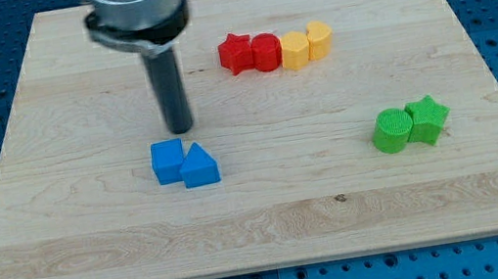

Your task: Move blue cube along with blue triangle slightly down

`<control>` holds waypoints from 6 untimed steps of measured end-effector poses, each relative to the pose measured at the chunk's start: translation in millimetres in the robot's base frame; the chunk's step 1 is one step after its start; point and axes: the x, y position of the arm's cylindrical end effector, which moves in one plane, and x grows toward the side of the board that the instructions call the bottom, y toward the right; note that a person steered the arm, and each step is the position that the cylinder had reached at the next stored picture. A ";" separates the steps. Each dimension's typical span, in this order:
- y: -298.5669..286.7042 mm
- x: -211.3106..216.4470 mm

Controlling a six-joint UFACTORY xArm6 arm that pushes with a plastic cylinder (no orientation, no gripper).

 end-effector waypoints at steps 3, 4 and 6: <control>-53.0 23.9; -24.9 26.2; 3.2 34.0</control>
